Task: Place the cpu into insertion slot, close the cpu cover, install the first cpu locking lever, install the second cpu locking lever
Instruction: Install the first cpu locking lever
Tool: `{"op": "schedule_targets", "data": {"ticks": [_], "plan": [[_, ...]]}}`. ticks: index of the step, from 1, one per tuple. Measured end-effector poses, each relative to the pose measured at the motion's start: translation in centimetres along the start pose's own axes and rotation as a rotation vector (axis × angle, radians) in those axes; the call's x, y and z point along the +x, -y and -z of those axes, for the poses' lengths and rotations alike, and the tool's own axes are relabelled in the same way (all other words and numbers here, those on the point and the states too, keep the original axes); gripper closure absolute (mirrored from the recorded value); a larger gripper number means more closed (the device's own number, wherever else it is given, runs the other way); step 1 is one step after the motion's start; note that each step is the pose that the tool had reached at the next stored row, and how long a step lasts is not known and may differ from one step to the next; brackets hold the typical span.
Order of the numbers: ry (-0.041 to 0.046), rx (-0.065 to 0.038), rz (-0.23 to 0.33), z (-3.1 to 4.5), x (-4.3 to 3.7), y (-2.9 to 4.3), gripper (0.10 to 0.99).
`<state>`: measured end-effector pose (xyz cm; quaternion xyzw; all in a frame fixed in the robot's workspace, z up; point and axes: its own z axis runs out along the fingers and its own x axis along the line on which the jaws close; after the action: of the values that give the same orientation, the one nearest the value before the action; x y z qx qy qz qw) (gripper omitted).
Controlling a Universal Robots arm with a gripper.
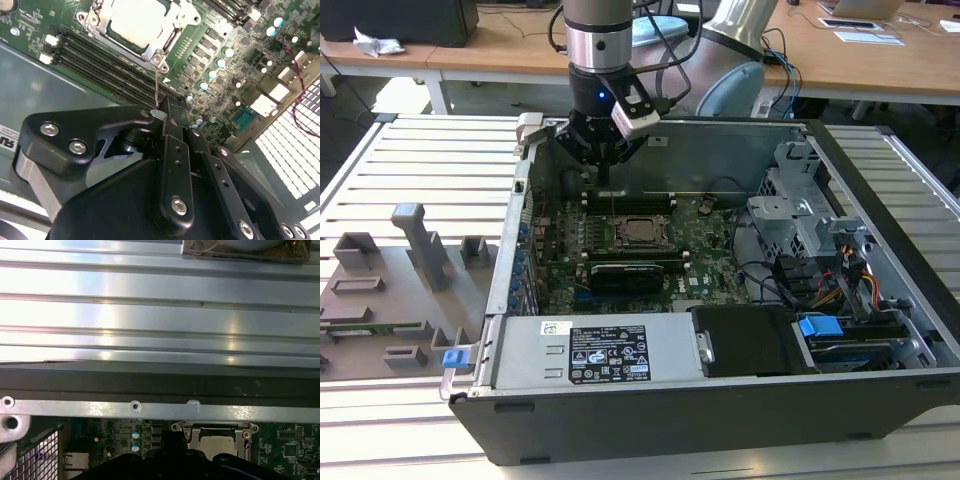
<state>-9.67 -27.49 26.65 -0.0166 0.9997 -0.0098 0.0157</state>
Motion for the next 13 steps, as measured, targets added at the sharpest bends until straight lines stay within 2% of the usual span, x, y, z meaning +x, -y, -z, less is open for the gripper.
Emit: {"op": "schedule_targets", "data": {"ticks": [1, 4, 8, 13], "plan": [[0.0, 0.0, 0.0, -0.01, -0.15, 0.0, 0.98], [-0.0001, 0.0, 0.0, -0.13, -1.69, 0.05, 0.98], [-0.0004, 0.0, 0.0, -0.21, -2.26, 0.07, 0.98], [-0.0006, -0.003, 0.0, -0.59, -2.27, 0.21, 0.98]]}}
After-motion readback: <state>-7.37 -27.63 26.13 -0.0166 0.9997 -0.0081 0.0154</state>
